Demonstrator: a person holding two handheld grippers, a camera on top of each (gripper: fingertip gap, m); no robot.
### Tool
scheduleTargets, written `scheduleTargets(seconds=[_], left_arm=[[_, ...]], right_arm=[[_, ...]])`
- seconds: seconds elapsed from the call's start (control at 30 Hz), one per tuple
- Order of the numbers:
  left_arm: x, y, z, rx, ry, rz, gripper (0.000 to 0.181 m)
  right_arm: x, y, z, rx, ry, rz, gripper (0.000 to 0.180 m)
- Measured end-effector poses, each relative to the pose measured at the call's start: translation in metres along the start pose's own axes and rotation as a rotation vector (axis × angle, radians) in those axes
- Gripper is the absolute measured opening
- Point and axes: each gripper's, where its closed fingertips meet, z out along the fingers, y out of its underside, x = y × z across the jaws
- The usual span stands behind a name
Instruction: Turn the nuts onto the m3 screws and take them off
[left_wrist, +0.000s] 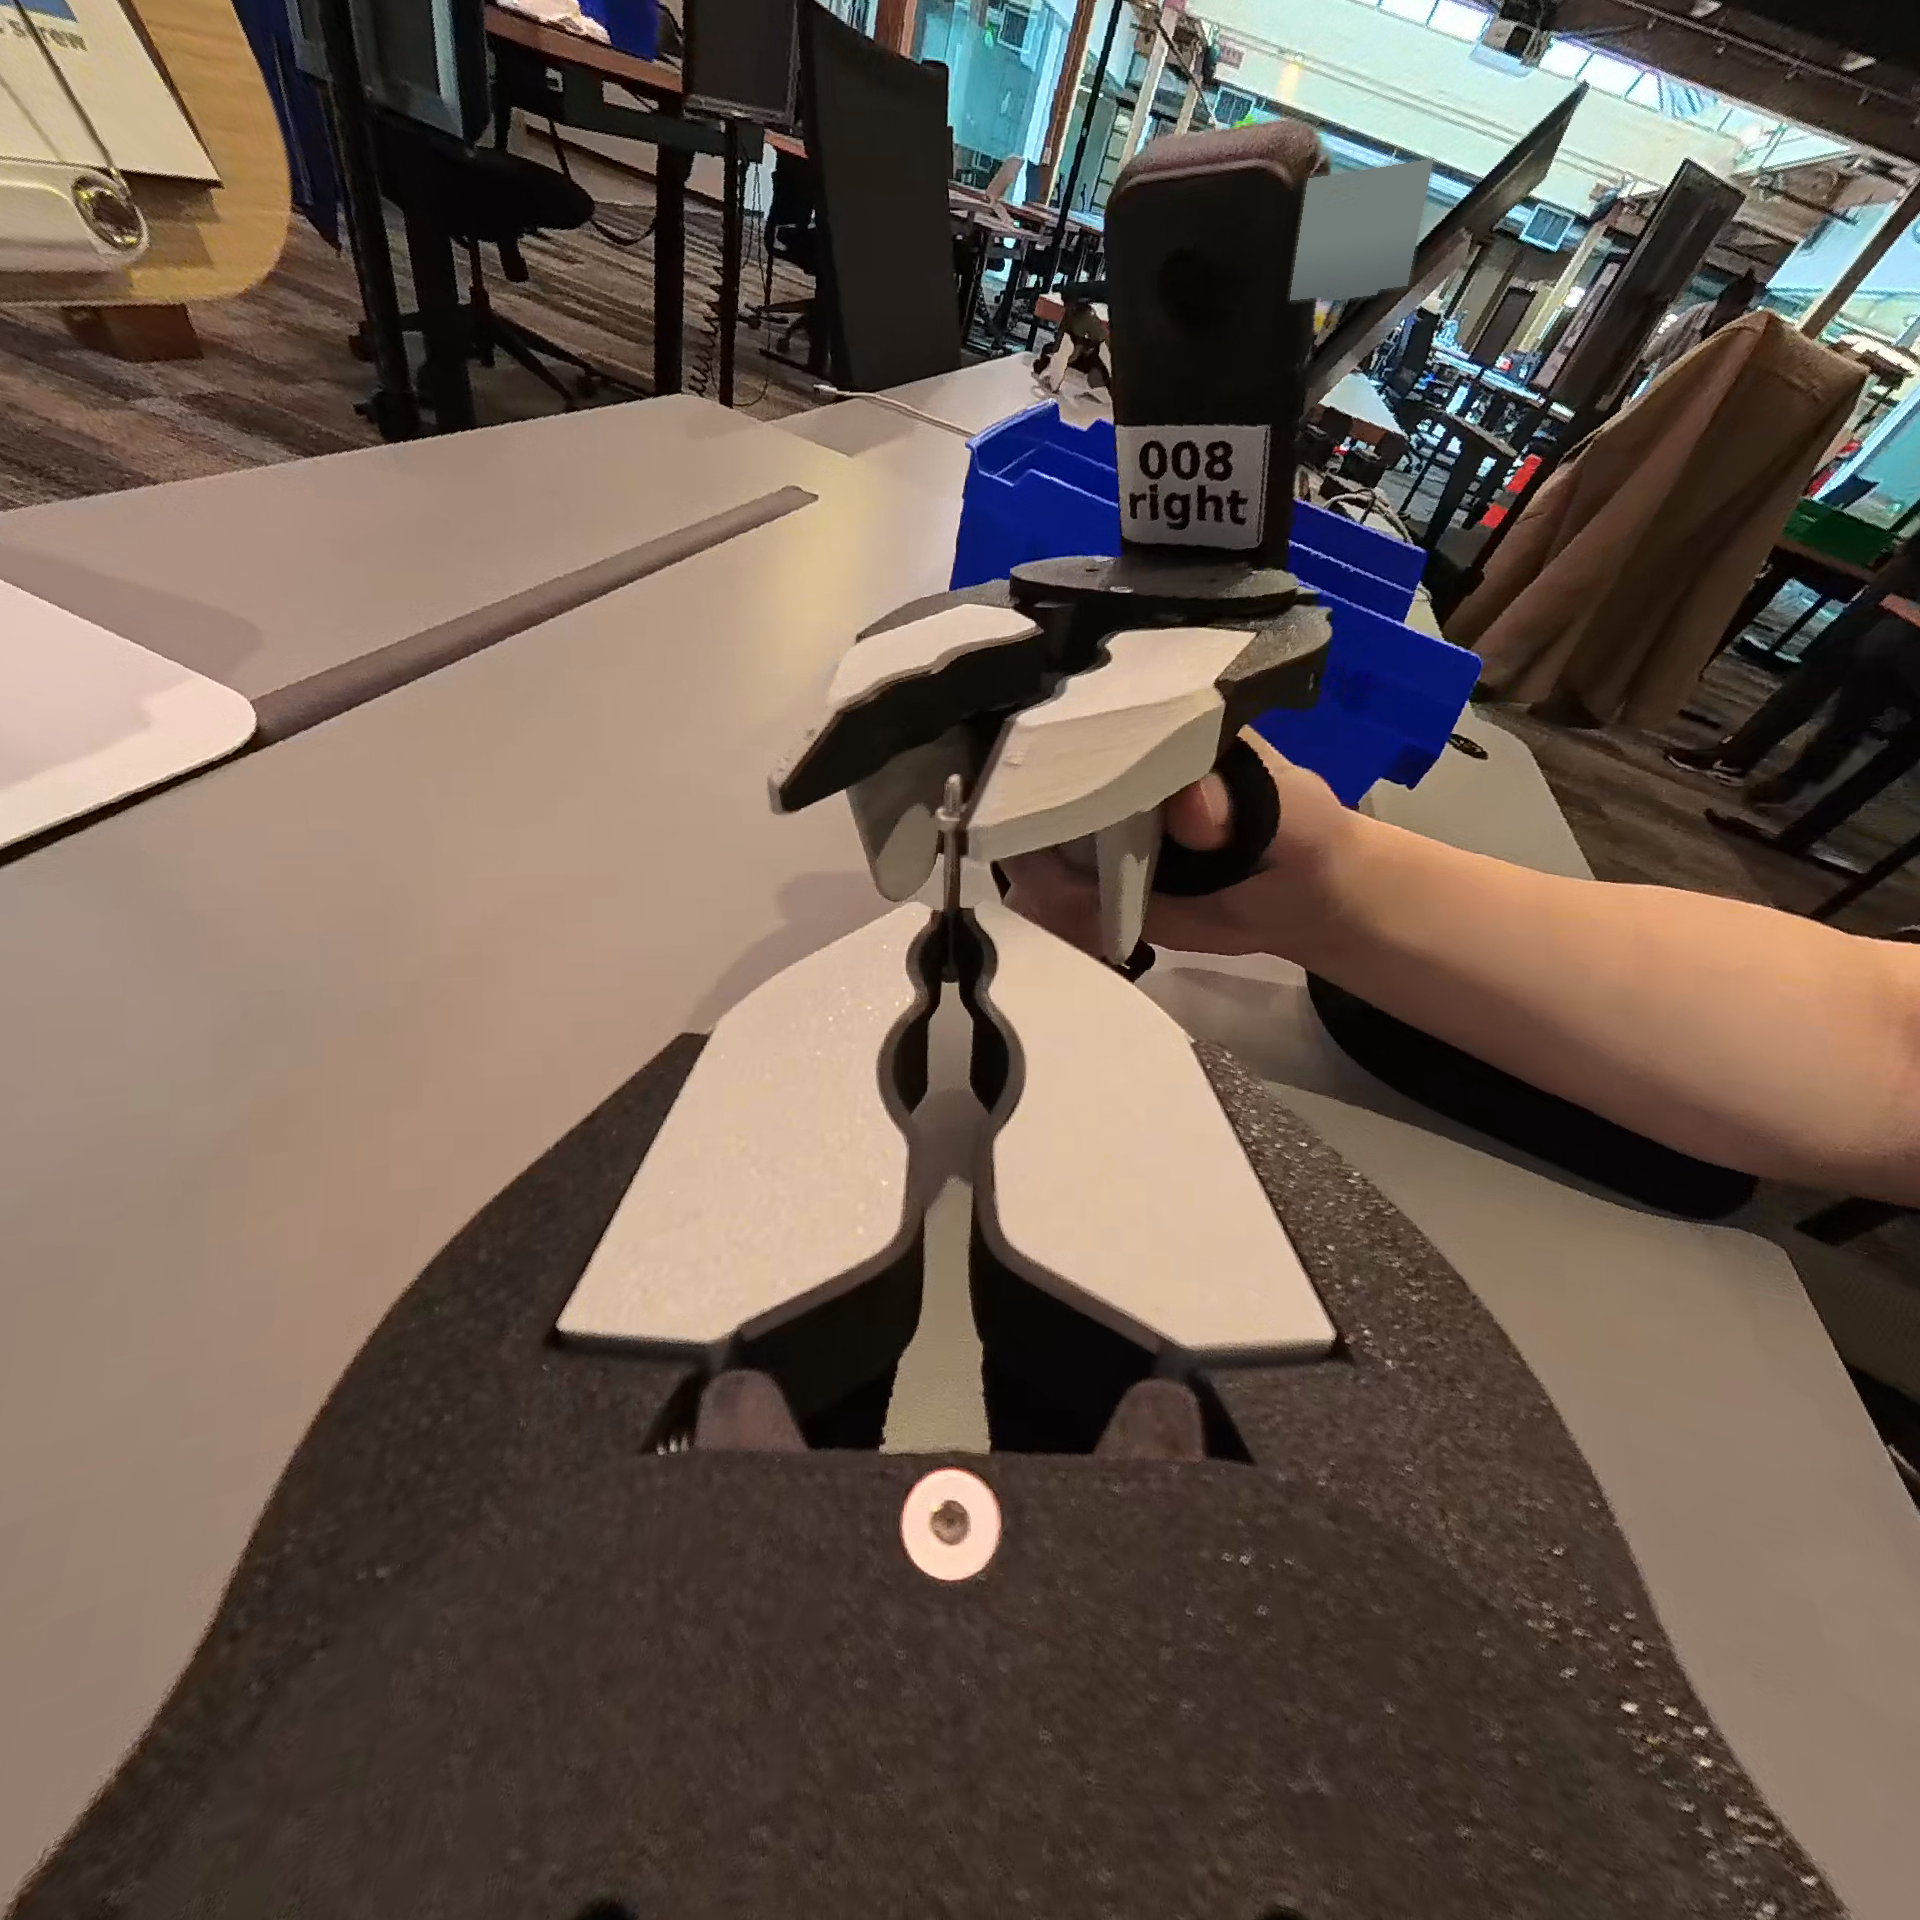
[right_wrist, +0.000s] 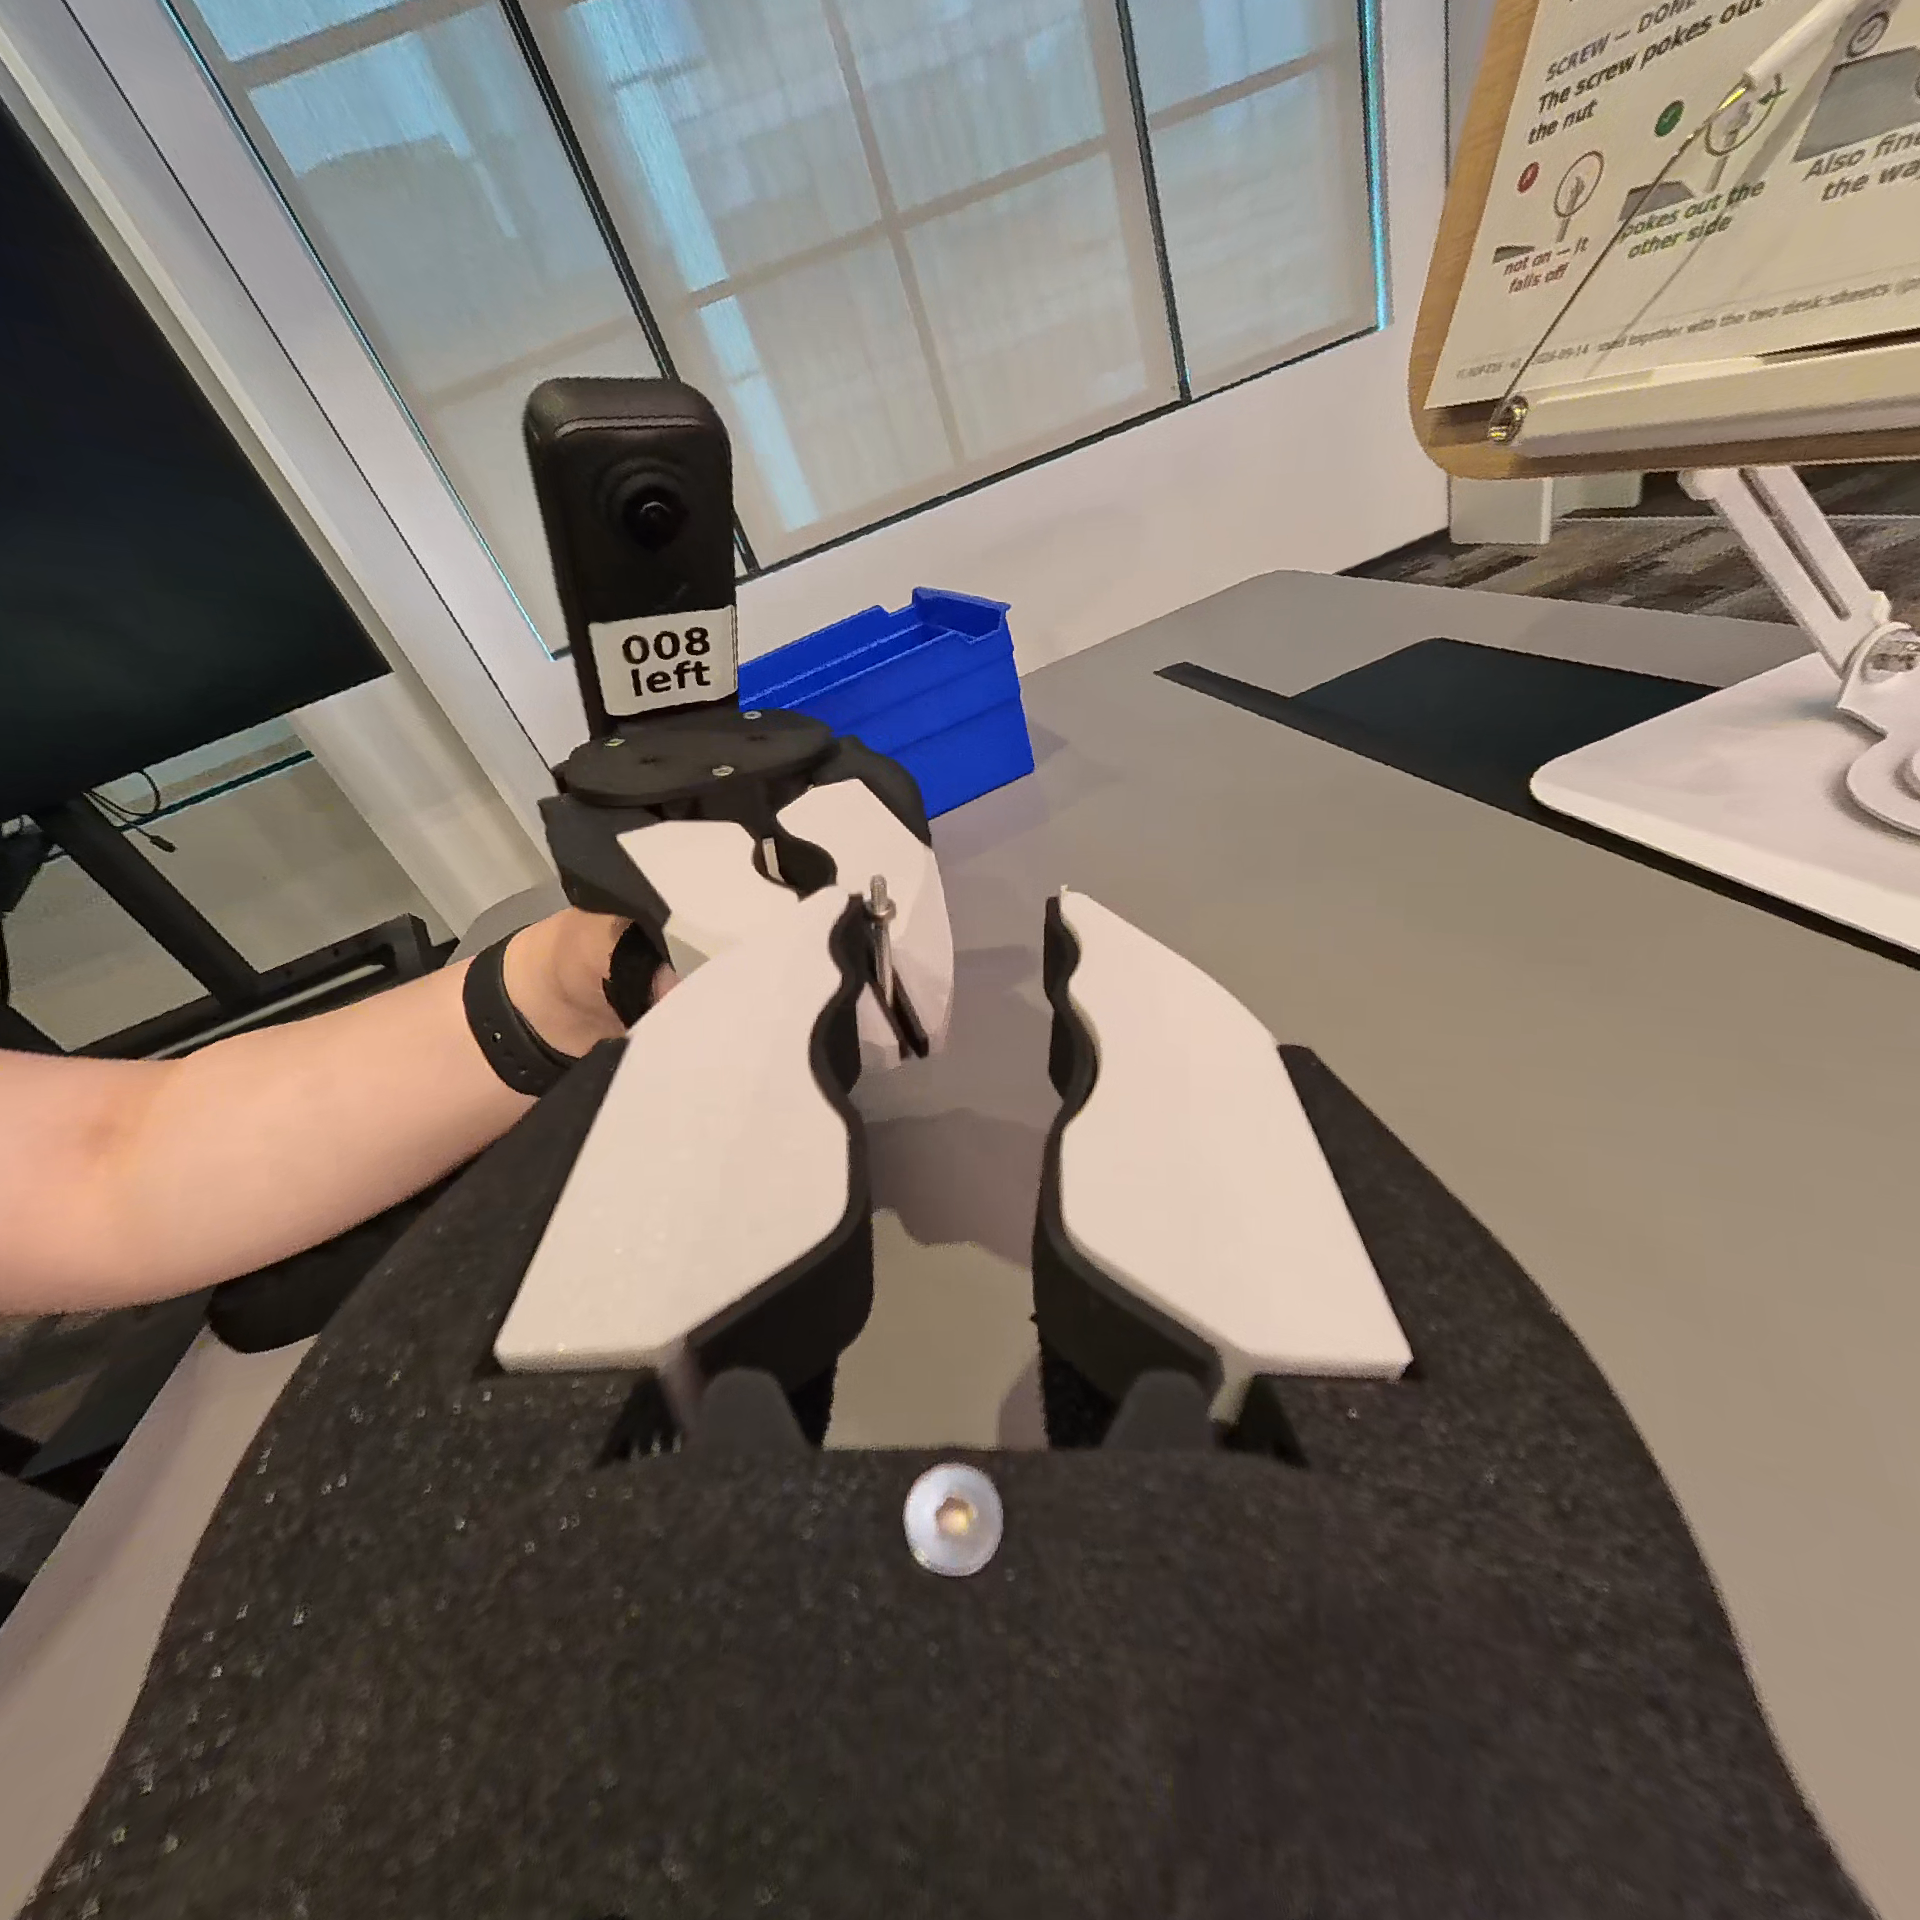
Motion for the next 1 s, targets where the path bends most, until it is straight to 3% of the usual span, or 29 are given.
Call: scheduleTargets(seconds=[0.83, 1.0], left_arm=[[0.0, -0.001, -0.001, 0.002, 0.013, -0.011, 0.002], [0.003, 0.003, 0.004, -0.023, 0.015, 0.004, 0.002]], right_arm=[[-0.002, -0.01, -0.009, 0.063, -0.065, 0.059, 0.028], [-0.009, 0.002, 0.003, -0.011, -0.061, 0.009, 0.028]])
